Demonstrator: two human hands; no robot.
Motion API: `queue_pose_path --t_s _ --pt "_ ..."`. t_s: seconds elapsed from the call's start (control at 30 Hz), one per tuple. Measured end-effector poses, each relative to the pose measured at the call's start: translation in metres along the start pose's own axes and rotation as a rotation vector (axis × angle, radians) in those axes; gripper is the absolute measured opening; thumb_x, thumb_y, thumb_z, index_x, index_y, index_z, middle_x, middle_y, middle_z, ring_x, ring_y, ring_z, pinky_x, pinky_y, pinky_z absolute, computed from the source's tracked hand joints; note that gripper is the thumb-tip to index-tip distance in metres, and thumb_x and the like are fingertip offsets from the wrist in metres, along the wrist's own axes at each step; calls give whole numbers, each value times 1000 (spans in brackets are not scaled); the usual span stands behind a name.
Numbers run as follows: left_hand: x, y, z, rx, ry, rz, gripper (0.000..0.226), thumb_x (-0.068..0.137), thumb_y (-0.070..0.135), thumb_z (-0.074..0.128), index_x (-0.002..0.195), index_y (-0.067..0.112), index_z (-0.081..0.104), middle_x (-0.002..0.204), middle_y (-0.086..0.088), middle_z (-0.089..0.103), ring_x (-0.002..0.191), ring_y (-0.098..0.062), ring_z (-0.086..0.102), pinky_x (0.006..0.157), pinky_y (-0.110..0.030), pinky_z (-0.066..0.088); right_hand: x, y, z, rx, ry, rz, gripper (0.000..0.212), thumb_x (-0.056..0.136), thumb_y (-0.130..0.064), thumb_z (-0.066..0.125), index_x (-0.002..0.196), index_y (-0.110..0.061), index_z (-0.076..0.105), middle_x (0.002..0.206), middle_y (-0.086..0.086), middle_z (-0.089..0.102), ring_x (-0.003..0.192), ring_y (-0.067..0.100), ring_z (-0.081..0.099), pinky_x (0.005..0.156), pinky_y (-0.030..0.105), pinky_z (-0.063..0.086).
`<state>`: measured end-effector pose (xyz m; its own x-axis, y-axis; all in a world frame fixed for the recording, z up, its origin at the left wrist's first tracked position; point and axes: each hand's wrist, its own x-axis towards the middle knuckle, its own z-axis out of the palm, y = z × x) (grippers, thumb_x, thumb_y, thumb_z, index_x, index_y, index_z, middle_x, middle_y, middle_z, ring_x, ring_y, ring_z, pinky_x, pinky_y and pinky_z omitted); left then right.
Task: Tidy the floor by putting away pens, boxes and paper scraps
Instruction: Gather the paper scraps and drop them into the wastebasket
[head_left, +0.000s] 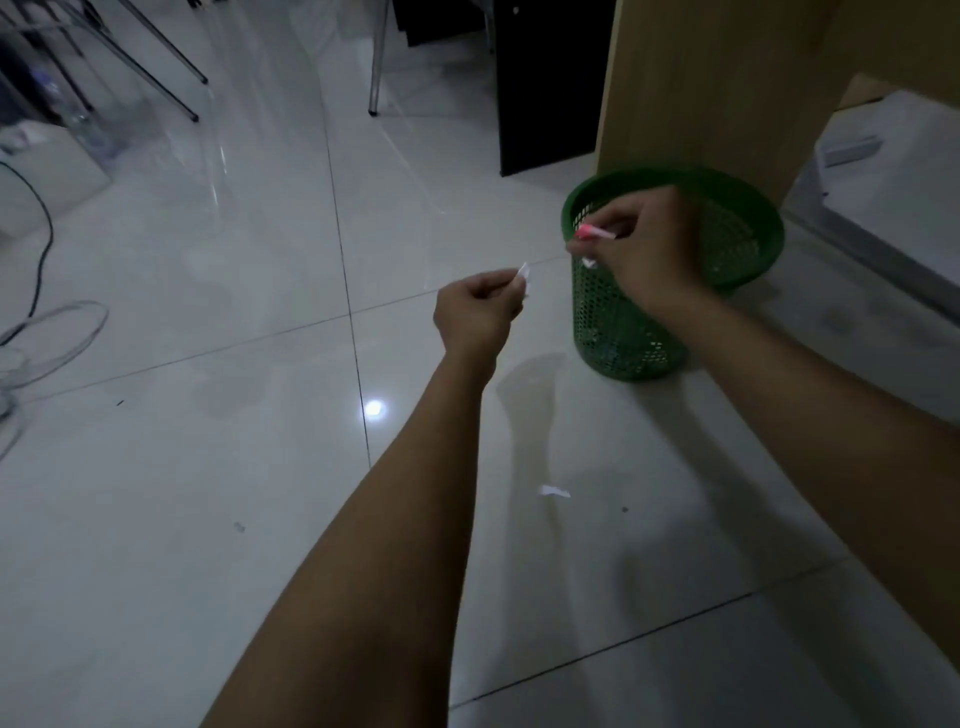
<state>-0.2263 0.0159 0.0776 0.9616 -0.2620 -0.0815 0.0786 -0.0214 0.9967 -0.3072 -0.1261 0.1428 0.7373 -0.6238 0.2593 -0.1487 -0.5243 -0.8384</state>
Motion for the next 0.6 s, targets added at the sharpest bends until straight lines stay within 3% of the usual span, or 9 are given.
queue_pose_path --t_s 0.17,0.27,0.33,0.37,0.43,0.47,0.53,0.6 --pt "13 38 60 20 -27 65 21 84 12 83 104 5 80 90 -7 80 87 -21 78 88 -36 63 34 20 -33 -99 199 75 26 75 -15 83 98 -7 76 86 3 70 62 3 59 45 1 38" --pt "12 44 89 187 14 176 19 89 11 74 107 10 81 102 -6 80 96 -18 74 98 -37 58 42 35 -38 -190 207 100 22 78 -12 80 98 -4 76 86 6 70 55 3 55 36 -1 32" --pt "11 45 100 325 -67 273 26 94 9 66 117 7 76 115 -10 77 108 -22 70 102 -38 54 44 41 -39 -272 153 129 23 80 -16 80 99 -4 76 84 5 68 52 3 53 38 6 37" --pt "12 44 103 418 -151 313 31 96 7 62 125 5 72 124 -12 74 116 -25 67 106 -39 52 46 45 -40 -349 91 135 26 81 -22 79 100 -5 76 87 5 70 57 8 57 47 14 44" --pt "14 43 103 619 -306 388 45 95 3 58 141 5 59 139 -13 65 129 -27 59 111 -39 45 47 52 -40 -510 -78 165 36 85 -36 73 105 -6 72 103 11 72 84 24 65 76 28 52" --pt "16 43 101 689 -342 431 50 95 1 56 145 7 56 142 -12 63 132 -27 58 111 -38 44 46 55 -41 -567 -144 197 42 87 -42 69 110 -7 69 112 14 70 100 29 63 89 35 48" --pt "19 42 95 730 -342 505 52 96 3 54 148 10 53 142 -10 63 129 -26 60 107 -35 46 45 59 -43 -616 -162 231 47 89 -46 64 121 -11 65 126 13 64 122 32 55 108 46 33" --pt "19 39 83 673 -268 557 47 98 10 54 145 14 56 137 -6 67 123 -21 64 103 -32 48 41 58 -45 -563 -85 139 39 89 -35 68 122 -14 66 127 10 65 123 30 56 112 45 35"
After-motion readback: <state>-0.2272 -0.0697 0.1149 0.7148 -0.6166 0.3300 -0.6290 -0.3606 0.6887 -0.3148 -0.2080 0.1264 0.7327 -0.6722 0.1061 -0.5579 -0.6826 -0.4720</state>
